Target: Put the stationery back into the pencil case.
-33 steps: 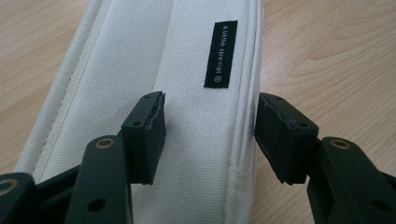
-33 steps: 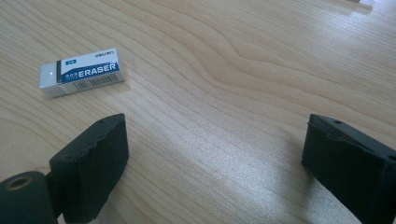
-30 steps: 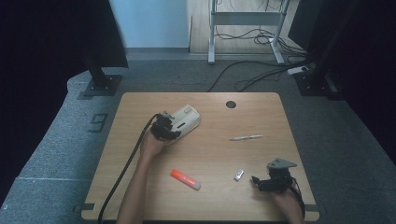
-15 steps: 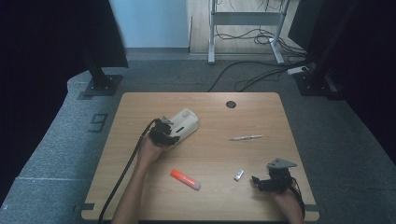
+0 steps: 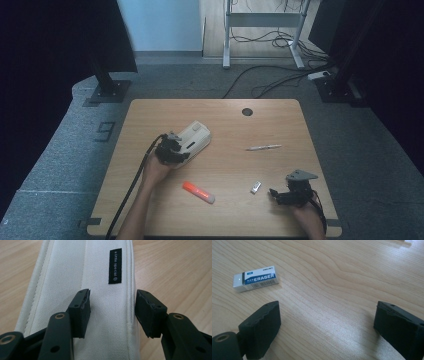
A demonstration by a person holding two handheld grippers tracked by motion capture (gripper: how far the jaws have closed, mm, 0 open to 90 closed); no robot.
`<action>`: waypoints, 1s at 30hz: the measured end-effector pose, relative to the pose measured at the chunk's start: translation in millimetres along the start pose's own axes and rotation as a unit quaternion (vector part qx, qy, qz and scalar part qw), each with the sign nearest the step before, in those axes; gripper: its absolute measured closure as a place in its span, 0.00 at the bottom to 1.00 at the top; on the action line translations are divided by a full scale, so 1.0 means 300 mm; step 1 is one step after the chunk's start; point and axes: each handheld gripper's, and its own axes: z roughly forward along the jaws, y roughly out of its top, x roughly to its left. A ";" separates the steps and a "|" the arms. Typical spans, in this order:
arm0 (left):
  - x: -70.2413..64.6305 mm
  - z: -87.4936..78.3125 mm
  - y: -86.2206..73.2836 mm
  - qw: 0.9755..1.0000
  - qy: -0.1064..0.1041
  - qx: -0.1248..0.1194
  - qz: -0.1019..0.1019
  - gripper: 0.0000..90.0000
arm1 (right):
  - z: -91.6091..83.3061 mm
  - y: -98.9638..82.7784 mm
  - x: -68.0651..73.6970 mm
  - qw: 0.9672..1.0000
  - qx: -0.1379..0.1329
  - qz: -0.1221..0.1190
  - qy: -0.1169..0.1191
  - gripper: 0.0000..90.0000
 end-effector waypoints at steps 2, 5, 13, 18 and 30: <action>-0.009 -0.008 -0.015 1.000 -0.002 -0.005 -0.004 0.51 | 0.000 0.000 0.000 1.000 0.000 0.000 0.000 0.07; -0.018 -0.021 -0.033 1.000 -0.007 -0.007 -0.004 0.51 | 0.000 0.000 0.000 1.000 0.000 0.000 0.000 0.07; -0.043 -0.058 -0.084 1.000 -0.007 -0.013 -0.011 0.51 | 0.000 0.000 0.000 1.000 0.000 0.000 0.000 0.07; -0.059 -0.073 -0.107 1.000 0.003 -0.010 -0.006 0.48 | 0.000 0.000 0.000 1.000 0.000 0.000 0.000 0.07; -0.090 -0.128 -0.178 0.999 -0.023 -0.016 -0.024 0.46 | 0.000 0.000 0.000 1.000 0.000 0.000 0.000 0.08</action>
